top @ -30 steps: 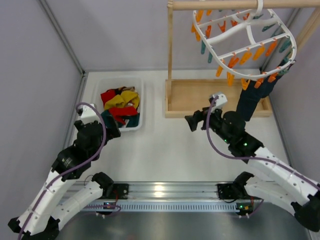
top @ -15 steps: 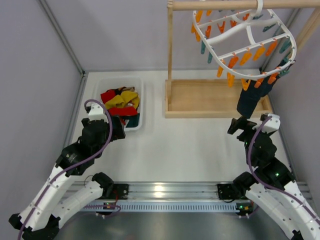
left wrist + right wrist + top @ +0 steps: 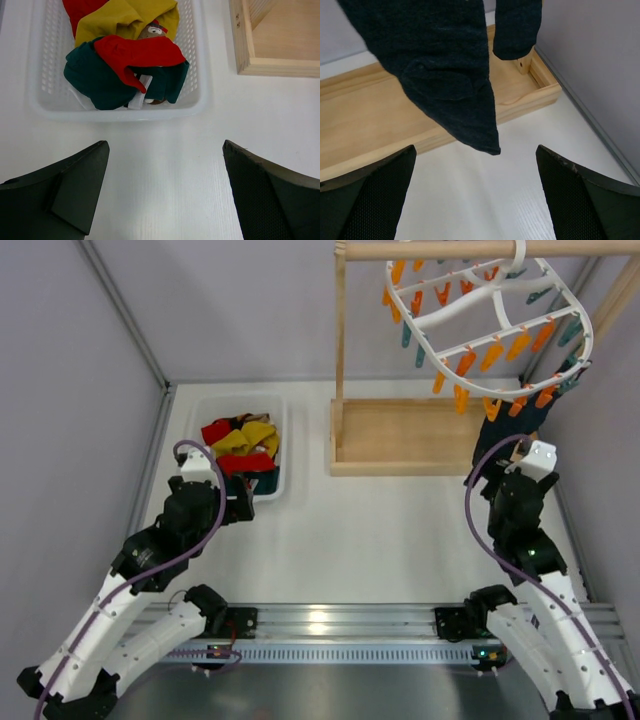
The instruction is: Remove the socks clipped to the hanger
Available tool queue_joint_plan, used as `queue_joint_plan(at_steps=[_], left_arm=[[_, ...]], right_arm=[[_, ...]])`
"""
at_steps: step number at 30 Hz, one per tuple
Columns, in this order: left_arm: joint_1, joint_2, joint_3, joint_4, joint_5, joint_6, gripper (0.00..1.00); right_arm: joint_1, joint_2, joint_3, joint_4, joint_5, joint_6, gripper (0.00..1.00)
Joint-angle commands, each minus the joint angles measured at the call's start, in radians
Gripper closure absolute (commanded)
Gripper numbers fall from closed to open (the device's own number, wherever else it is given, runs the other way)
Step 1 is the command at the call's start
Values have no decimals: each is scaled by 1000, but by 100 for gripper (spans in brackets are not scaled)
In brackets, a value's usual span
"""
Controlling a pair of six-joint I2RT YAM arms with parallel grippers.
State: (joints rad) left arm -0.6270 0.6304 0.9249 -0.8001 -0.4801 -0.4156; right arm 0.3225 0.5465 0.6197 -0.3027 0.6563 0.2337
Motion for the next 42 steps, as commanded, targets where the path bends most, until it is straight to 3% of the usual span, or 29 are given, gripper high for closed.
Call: queue_joint_plan(at_steps=[1,4,8,11,15,18,21,22,23,28,31,35,42], left_arm=[[-10,-6,-8,55,20,15,1],[-16,-8,-9,58,28,18,1],[-17,2,-12,61,37,21,1],[-20,6,-12,61,41,23,1],[-22,15,-12,61,41,23,1],[-22,15,-12,61,38,23,1],[-22,17,-12,61,37,23,1],[-22,18,-12,61,37,24,1],[-22,20,-12,59,37,24,1],[-22,38,-5,61,35,26,1],[-22,69,14,58,47,20,1],[-22,118,67,61,121,-15,1],[-23,256,282,68,173,-52,1]], right_arm=[[-160,76,5,145,-266,-79,1],[-301,138,-24,230,-444,-96,0],[-379,162,-70,417,-573,-146,1],[-413,213,-71,467,-651,-175,1],[-447,276,-64,534,-839,-166,14],[-448,290,-87,573,-925,-136,49],[-447,267,-138,651,-971,-110,63],[-447,251,-150,681,-972,-100,92],[-447,244,-172,695,-969,-91,100],[-435,211,-219,758,-1023,-8,100],[-363,188,-255,786,-997,19,100],[-134,148,-297,777,-694,-10,100],[147,147,-301,850,-367,20,100]])
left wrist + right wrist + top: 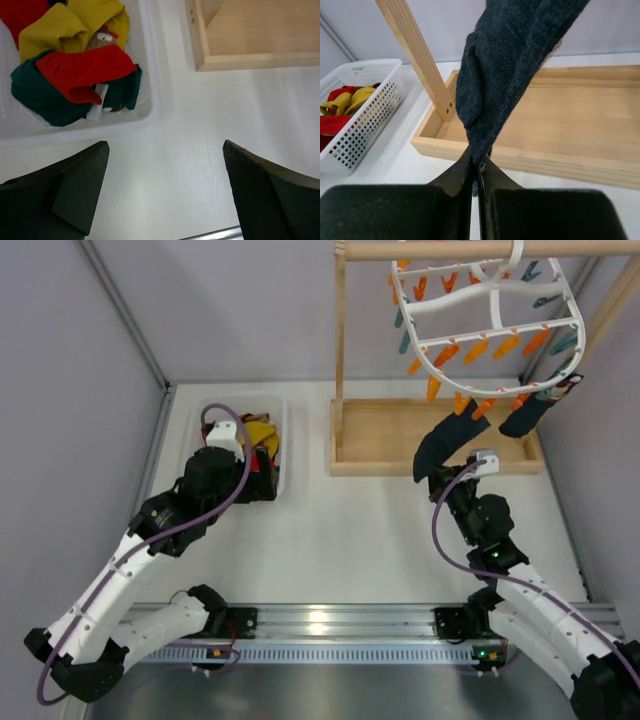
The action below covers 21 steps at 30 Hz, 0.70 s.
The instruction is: Remove the socks clipped to the hanger
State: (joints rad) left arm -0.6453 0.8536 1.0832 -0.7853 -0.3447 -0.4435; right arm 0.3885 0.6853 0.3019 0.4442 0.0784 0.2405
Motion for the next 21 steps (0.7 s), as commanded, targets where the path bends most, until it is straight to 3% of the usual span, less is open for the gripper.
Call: queue_joint_plan(at_steps=[1,5,7,9,17,21], left_arm=[[-8,77,154,58,61,-23,1],[-68,221,370,61,4,-9,1],[-193,290,455,60,-145,31,1],[-319,395,599,57,-197,61,1],[-399,676,1053,52,-221,216,1],[-458,840,1222,54,-358,348,1]], right_arm=[[148,37,29,105,246,-1,100],[312,132,112,134,453,-64,100],[412,201,152,139,535,-107,100],[478,252,215,145,659,-151,100],[664,466,408,131,892,-274,100],[702,569,493,117,926,-342,100]])
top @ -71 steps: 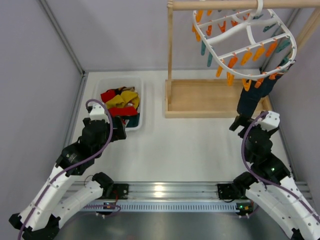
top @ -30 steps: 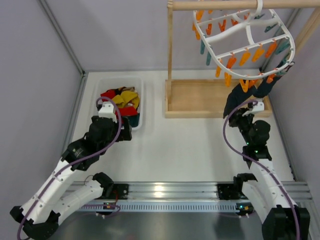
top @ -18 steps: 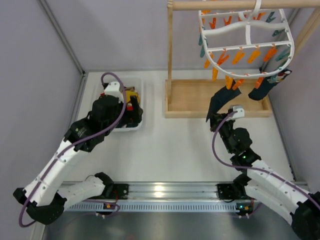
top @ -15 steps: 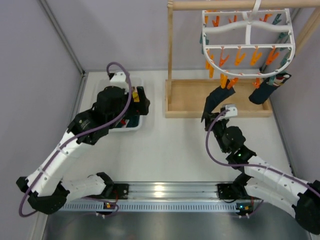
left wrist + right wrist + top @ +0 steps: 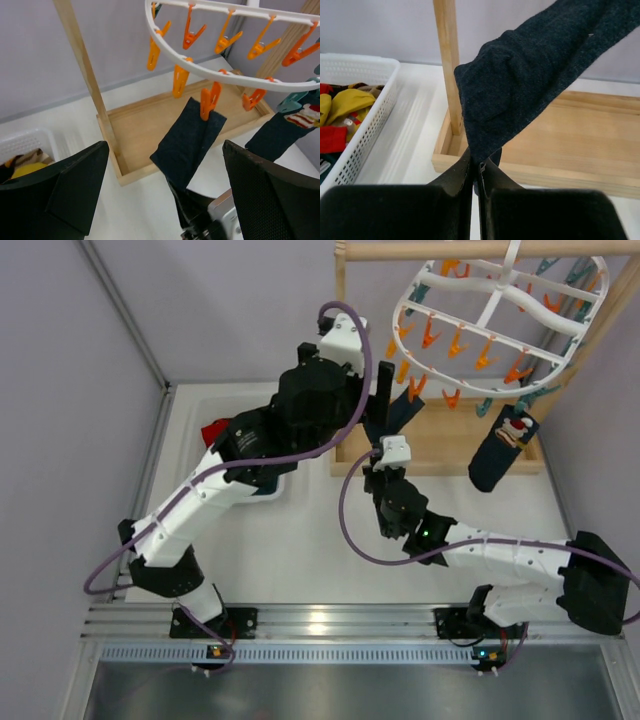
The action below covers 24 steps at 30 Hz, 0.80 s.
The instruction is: Remove the socks clipped to the hanger
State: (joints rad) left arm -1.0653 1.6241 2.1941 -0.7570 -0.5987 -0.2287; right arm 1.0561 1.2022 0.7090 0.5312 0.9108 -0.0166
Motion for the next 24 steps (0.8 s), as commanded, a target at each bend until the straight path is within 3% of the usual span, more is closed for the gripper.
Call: queue_joint_plan(at_steps=[1,8,12,18,24], left_arm=[[-41,123,139,25,-108,176,1],[-47,330,360,51,-122,311,1],[-45,401,391,93,-76,365,1],[-44,459,389,134,-122,373,4],[-35,494,386,174,-182,400,15]], right_arm=[[44,65,111,32,97,-94,100],[62,122,141,65,102,-144,100],[70,157,161,64,88,-180,100],[79,175,182,53,83,-200,100],[84,175,193,53,77,-217,100]])
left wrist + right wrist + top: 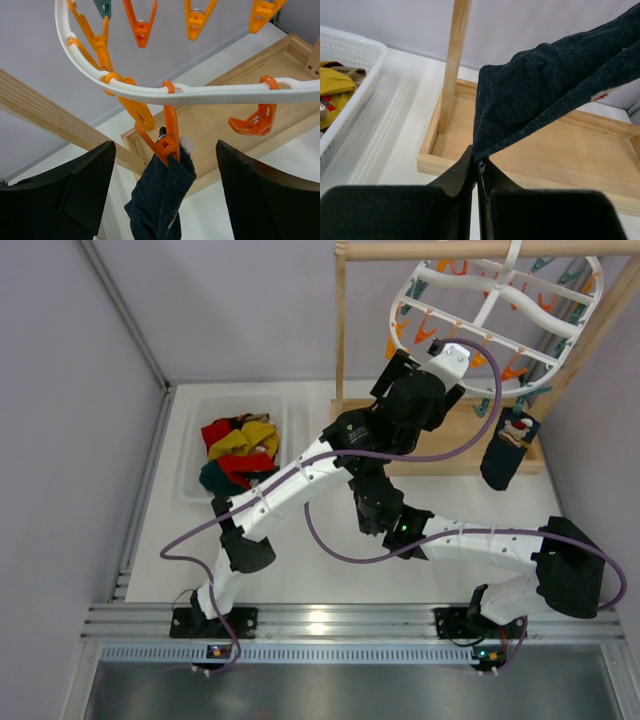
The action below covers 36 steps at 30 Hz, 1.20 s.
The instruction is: Remove the socks clipped to the hanger
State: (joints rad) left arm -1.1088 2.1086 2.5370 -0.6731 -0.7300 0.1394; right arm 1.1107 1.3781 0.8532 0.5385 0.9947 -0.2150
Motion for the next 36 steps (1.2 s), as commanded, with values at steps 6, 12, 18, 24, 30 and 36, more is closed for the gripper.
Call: queue_joint_plan(at_steps=[6,12,18,24,30,36], left_arm=[[20,36,45,164,-80,78,28],[36,57,43,178,-45,72,27],[59,70,43,185,-29,54,39],[72,67,43,202,-23,54,62],[73,60,36,202,-20,46,79],[73,22,-20,202,0,22,61]], right_arm=[[43,-4,43,48,-7,-29,100],[47,-11,30,52,-11,-29,100],[58,-17,30,52,-19,-37,100],[63,-34,3,55,-19,-34,100],[63,-63,-49,57,-14,-1,100],[63,-119,-138,38,-13,74,100]])
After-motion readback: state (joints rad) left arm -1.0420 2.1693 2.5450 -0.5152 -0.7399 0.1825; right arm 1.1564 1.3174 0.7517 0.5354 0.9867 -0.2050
